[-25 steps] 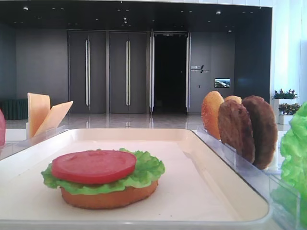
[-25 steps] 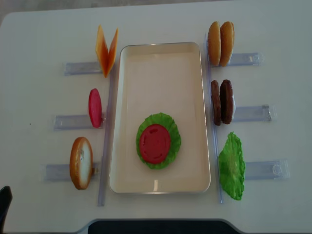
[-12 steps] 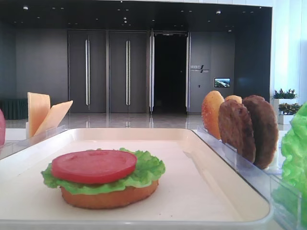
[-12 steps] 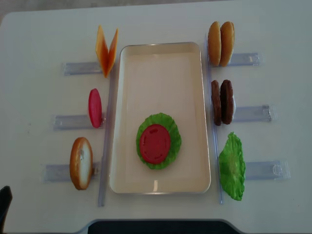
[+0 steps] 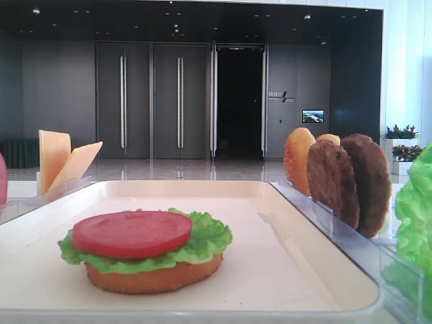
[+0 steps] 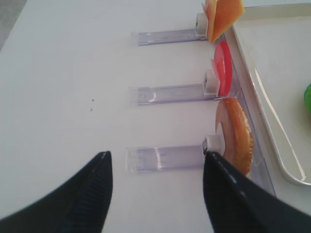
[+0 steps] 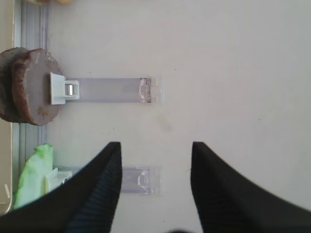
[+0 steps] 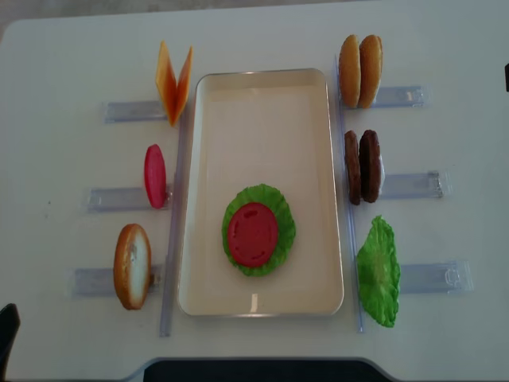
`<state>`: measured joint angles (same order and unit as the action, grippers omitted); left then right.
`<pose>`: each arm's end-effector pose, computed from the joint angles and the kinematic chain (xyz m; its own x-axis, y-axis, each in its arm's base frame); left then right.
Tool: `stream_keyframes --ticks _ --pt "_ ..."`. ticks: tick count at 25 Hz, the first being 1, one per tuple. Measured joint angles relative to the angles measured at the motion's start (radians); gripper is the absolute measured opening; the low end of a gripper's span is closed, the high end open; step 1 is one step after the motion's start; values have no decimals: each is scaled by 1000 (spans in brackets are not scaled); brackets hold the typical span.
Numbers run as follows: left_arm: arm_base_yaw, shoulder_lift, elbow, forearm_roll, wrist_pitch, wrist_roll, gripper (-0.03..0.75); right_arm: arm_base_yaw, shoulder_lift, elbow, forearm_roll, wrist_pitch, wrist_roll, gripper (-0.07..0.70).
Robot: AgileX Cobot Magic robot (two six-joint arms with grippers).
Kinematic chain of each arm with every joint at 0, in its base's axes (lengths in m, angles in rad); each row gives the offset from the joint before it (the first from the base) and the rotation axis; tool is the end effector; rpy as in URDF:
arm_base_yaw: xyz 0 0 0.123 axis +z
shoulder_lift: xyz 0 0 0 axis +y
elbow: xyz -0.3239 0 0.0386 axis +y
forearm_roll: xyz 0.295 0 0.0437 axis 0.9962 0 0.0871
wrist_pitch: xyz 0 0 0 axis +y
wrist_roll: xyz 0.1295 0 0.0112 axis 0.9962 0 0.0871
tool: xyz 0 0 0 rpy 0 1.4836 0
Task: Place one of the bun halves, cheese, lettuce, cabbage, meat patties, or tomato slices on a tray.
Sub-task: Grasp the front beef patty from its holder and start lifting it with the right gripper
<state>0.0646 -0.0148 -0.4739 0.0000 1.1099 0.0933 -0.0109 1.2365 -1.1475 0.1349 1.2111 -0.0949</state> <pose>0.0273 0.0018 0.2676 -0.5117 0.0603 -0.8570 -0.0170 0.9966 0.0802 0.2735 0.0134 0.3383 -0.9329 -0.0366 -0.3583 -0.0777 0.9918 0.1010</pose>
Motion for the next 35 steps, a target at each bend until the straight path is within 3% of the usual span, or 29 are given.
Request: stream_keyframes --ticks 6,10,19,23,35 --pt "0 0 0 0 0 0 453 1 39 -27 0 9 1 348" --pt "0 0 0 0 0 0 453 52 39 -27 -3 10 2 348" --pt "0 0 0 0 0 0 453 431 45 -32 -38 7 168 348" --pt "0 0 0 0 0 0 453 544 85 -60 -68 -2 257 348" --pt "0 0 0 0 0 0 453 570 198 -119 -71 -72 339 376"
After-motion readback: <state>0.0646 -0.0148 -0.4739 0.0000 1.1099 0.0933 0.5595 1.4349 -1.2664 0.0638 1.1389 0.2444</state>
